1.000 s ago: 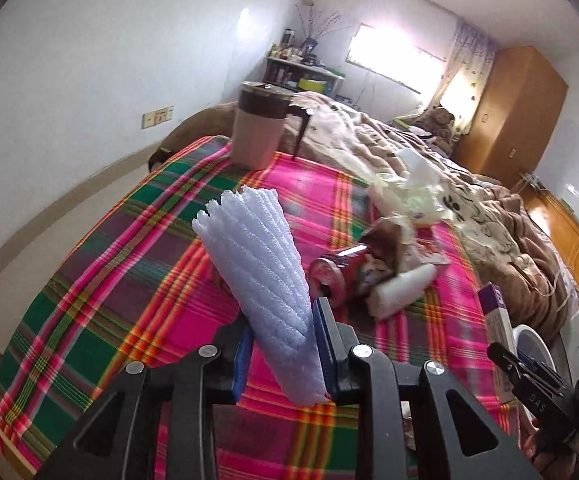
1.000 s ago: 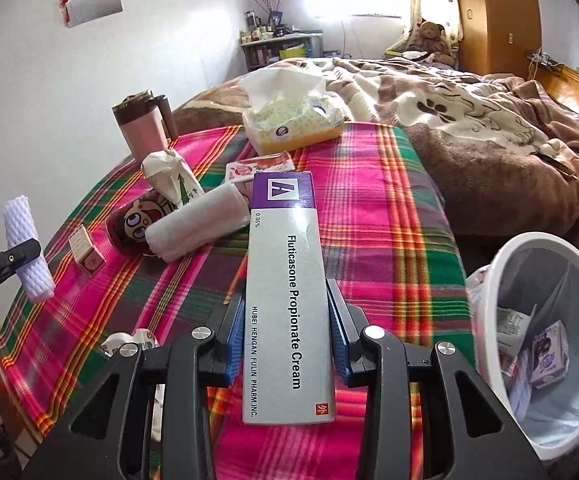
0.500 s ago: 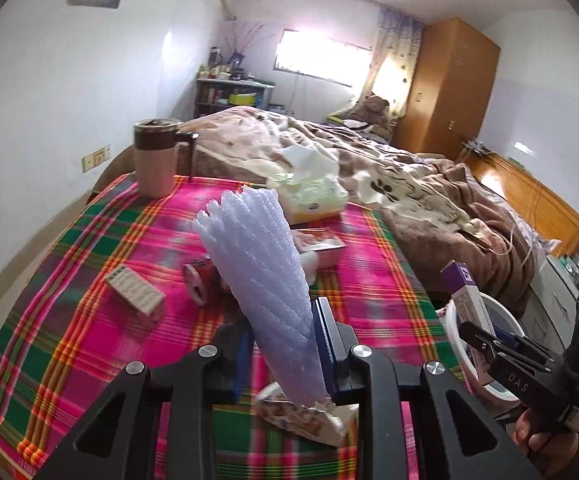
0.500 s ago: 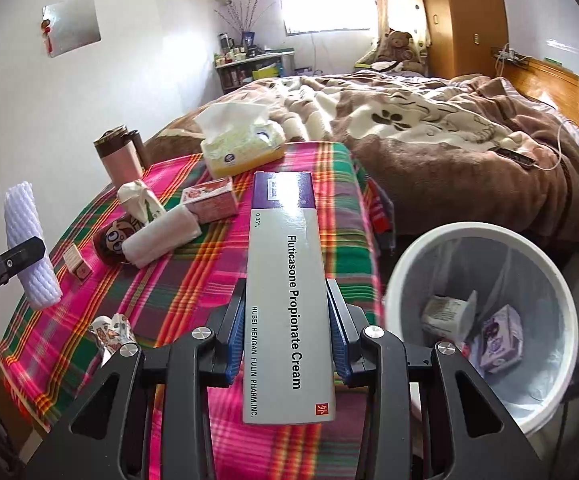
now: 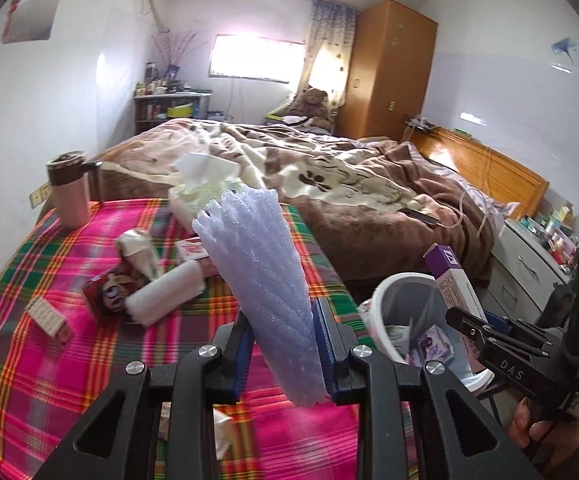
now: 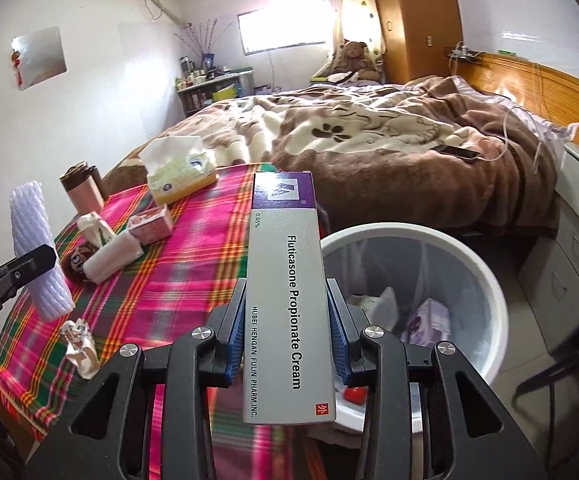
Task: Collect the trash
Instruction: 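Carry the cream box and white foam sleeve over the white bin with both grippers, then open both grippers to drop the cream box and foam sleeve into the bin, then withdraw both tools from the bin back over the plaid cloth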
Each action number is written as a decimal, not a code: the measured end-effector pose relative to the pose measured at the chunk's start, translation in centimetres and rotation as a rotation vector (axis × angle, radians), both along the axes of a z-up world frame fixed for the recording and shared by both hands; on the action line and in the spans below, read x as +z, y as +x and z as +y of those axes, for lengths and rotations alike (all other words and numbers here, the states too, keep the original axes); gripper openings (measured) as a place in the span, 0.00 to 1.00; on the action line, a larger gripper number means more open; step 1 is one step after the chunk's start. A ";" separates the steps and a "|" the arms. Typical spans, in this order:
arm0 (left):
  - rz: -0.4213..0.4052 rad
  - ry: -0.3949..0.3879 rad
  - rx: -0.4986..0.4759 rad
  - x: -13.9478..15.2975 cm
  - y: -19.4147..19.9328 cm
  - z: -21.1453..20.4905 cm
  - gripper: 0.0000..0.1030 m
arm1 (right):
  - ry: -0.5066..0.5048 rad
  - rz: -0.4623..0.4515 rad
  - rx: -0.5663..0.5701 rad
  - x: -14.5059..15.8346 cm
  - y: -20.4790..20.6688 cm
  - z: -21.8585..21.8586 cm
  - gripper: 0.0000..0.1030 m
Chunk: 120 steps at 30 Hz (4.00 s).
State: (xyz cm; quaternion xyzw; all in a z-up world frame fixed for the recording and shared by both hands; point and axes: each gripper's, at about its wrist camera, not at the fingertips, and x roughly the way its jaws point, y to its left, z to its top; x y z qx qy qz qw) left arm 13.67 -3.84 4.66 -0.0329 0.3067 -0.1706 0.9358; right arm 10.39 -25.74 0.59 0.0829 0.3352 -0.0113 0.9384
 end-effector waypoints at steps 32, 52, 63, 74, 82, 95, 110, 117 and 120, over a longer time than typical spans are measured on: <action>0.126 0.077 -0.300 -5.2 4.3 -17.6 0.29 | -0.022 0.158 -0.145 -3.9 0.4 -8.5 0.36; 0.127 0.047 -0.273 -5.0 4.8 -15.8 0.57 | -0.046 0.165 -0.165 -3.7 0.5 -8.4 0.60; 0.107 0.040 -0.209 -4.2 4.4 -11.7 0.57 | -0.031 0.127 -0.140 -2.8 0.5 -6.4 0.60; 0.079 0.042 -0.077 -3.7 4.4 -4.5 0.58 | 0.004 0.068 -0.074 -1.9 1.1 -3.0 0.60; 0.084 0.036 0.070 -3.7 4.9 2.1 0.61 | 0.032 0.052 0.000 -1.9 2.1 0.6 0.60; 0.100 0.007 0.266 -4.5 5.2 11.7 0.61 | 0.053 0.050 0.135 -1.6 4.6 7.1 0.61; 0.156 0.013 0.403 -6.5 6.8 20.0 0.62 | 0.090 0.108 0.249 -2.3 9.3 14.9 0.62; 0.197 0.002 0.429 -7.7 8.7 22.2 0.61 | 0.116 0.157 0.250 -3.3 12.3 17.1 0.62; 0.228 -0.025 0.435 -8.4 9.6 23.2 0.62 | 0.125 0.166 0.248 -3.5 13.3 18.0 0.62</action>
